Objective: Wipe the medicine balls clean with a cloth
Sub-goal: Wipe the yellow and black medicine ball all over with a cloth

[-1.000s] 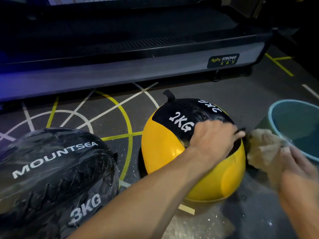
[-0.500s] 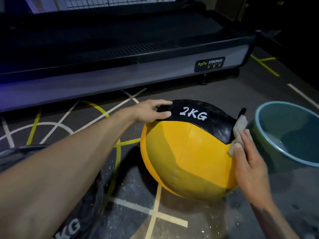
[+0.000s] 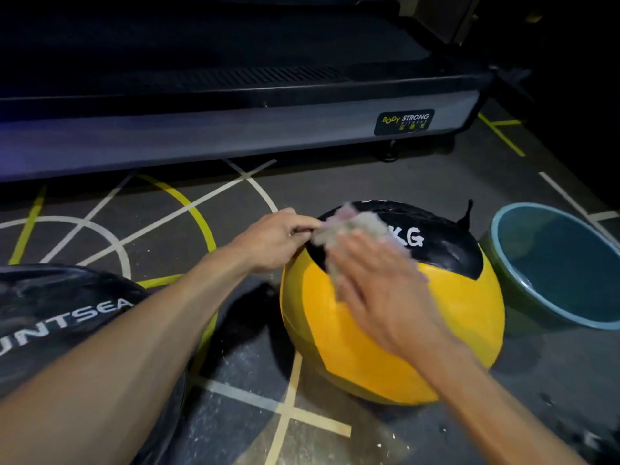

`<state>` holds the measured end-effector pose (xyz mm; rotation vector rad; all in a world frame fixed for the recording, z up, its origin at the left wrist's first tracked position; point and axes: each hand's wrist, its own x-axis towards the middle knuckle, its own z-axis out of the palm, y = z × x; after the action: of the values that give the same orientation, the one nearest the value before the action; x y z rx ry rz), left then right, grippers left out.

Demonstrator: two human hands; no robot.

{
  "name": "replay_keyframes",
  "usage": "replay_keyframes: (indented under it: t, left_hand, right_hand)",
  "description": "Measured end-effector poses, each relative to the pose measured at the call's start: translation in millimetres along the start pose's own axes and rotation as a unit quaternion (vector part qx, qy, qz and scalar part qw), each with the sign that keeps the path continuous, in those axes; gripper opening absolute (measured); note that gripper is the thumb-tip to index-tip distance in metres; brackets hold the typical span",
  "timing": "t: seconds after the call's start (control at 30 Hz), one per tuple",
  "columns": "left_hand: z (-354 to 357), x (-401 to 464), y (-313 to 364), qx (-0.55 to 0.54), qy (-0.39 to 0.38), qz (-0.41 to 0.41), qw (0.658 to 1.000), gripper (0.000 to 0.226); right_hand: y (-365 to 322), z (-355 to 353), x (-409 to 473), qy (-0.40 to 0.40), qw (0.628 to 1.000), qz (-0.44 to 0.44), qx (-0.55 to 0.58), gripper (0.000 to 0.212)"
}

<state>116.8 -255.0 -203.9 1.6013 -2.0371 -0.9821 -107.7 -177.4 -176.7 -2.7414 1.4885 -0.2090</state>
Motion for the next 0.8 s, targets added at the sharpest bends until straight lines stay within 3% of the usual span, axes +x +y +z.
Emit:
replay_keyframes:
  t: [0.1, 0.13, 0.2, 0.3, 0.37, 0.43, 0.53, 0.6, 0.7, 0.8]
  left_hand:
    - [9, -5, 7, -0.06, -0.002, 0.005, 0.998, 0.034]
    - [11, -6, 6, -0.08, 0.001, 0.007, 0.997, 0.034]
    - [13, -9, 3, -0.097, 0.025, 0.02, 0.995, 0.035]
    - [17, -15, -8, -0.093, 0.076, 0.045, 0.992, 0.027]
    - [19, -17, -11, -0.069, 0.091, 0.048, 0.992, 0.022]
    - [20, -15, -8, -0.068, 0.111, 0.039, 0.991, 0.023]
    - [20, -9, -2, -0.104, 0.132, 0.002, 0.986, 0.025]
    - [23, -4, -1, -0.129, 0.149, -0.017, 0.98, 0.025]
    - [25, 1, -3, -0.184, 0.161, -0.029, 0.969, 0.03]
    - [23, 2, -11, -0.19, 0.14, -0.029, 0.971, 0.038]
  right_hand:
    - [45, -8, 25, 0.002, 0.974, 0.225, 0.033, 0.06]
    - [46, -10, 36, -0.015, 0.967, 0.253, 0.034, 0.064]
    - [27, -7, 48, -0.04, 0.984, 0.173, -0.012, 0.065]
    - [-6, -4, 29, -0.097, 0.993, -0.059, -0.017, 0.056]
    - [4, -15, 19, -0.115, 0.988, -0.098, 0.04, 0.053]
    - [29, -17, 27, -0.073, 0.994, -0.029, 0.069, 0.061]
    - [45, -14, 52, -0.065, 0.982, 0.168, 0.046, 0.069]
    - [30, -11, 62, -0.067, 0.978, 0.195, 0.022, 0.074]
    - [-13, -6, 52, -0.072, 0.993, 0.045, -0.082, 0.071]
    - [-24, -5, 15, -0.113, 0.987, -0.114, -0.024, 0.06]
